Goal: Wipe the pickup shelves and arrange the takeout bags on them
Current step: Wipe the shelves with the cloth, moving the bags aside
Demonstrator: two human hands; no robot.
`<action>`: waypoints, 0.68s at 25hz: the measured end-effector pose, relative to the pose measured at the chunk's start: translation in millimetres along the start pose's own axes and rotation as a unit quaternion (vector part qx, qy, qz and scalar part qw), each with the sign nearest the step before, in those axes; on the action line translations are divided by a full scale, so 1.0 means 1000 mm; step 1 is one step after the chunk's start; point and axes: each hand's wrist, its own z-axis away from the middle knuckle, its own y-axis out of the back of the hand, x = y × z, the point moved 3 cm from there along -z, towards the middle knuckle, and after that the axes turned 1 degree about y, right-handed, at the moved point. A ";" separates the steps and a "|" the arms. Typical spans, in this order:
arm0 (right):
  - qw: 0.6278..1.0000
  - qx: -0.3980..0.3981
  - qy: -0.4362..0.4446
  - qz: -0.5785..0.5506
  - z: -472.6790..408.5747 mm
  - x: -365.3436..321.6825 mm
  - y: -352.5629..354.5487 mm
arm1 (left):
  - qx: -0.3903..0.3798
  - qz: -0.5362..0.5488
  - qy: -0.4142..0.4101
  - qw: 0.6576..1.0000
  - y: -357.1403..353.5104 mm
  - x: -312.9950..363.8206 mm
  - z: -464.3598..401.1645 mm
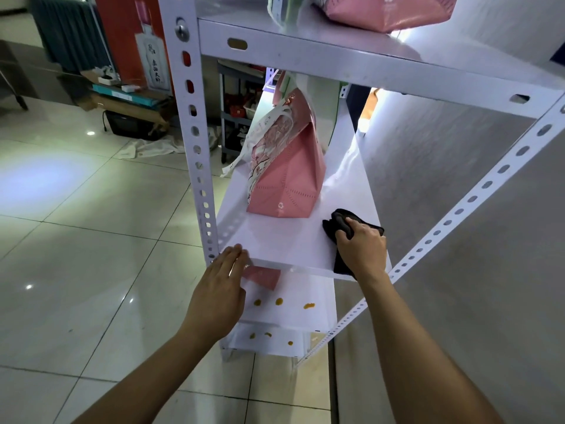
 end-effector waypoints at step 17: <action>0.980 0.017 0.177 -0.092 0.092 -0.065 -0.036 | -0.045 0.005 -0.014 0.999 -0.002 -0.007 0.000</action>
